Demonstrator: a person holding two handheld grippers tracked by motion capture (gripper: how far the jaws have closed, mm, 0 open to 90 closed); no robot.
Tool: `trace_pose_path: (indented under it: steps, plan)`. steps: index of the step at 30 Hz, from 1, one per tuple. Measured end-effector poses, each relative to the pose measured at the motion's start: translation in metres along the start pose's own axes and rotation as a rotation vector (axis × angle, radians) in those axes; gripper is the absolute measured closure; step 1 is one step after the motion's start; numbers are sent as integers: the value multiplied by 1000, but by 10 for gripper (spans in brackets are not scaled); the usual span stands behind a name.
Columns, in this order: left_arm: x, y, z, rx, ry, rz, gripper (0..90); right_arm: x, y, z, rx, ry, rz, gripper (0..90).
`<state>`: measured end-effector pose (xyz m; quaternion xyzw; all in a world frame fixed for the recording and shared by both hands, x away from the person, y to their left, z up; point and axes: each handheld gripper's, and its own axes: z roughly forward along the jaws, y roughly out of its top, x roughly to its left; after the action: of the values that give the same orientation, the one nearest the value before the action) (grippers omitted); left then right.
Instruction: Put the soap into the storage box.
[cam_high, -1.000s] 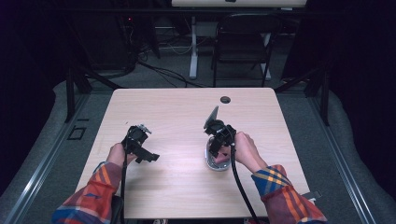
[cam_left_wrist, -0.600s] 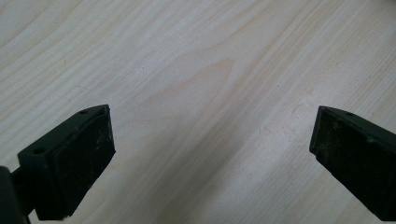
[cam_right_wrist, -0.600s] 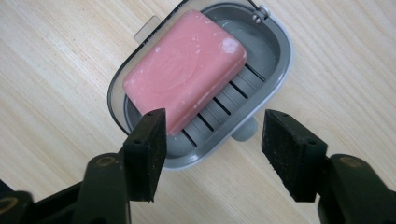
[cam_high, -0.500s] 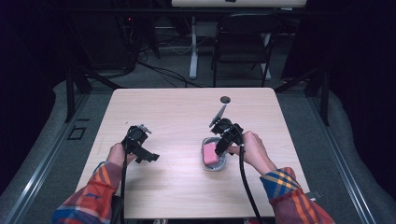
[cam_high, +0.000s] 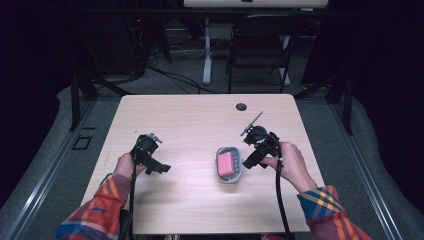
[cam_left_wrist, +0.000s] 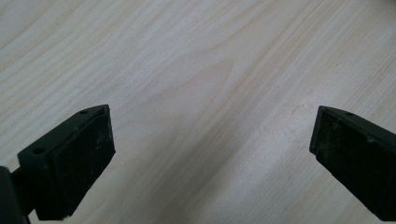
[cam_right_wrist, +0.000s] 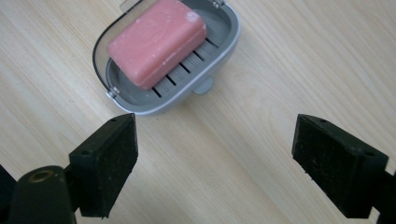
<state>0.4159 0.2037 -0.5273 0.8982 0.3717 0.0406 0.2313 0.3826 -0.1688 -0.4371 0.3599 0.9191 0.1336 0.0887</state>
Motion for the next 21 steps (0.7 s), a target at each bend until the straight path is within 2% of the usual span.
trace_pose_path:
  steps: [3,6,7,9,12,13,16,17,19,21]
  plan:
    - [0,0,0,0,1,0,0,-4,-12,-4,-20,-11,16,92]
    - [0,0,0,0,0,-1,0,-12,-24,-8,9,-29,25,30]
    - [0,0,0,0,1,-1,0,-14,-29,-8,2,-31,33,21]
    - [0,0,0,0,1,-1,0,-18,-38,-8,-6,-31,59,14]
    - [0,0,0,2,2,1,0,-25,-50,-8,5,-45,68,1]
    - [0,0,0,2,2,1,0,-26,-54,-7,-12,-39,93,0]
    - [0,0,0,0,1,-1,0,-31,-66,-5,-13,-47,112,0]
    - [0,0,0,2,2,-1,0,-33,-69,-6,6,-47,103,0]
    - [0,0,0,1,1,-1,0,-36,-77,-3,-12,-53,125,0]
    - [0,0,1,2,1,-1,0,-39,-83,-3,-1,-58,134,0]
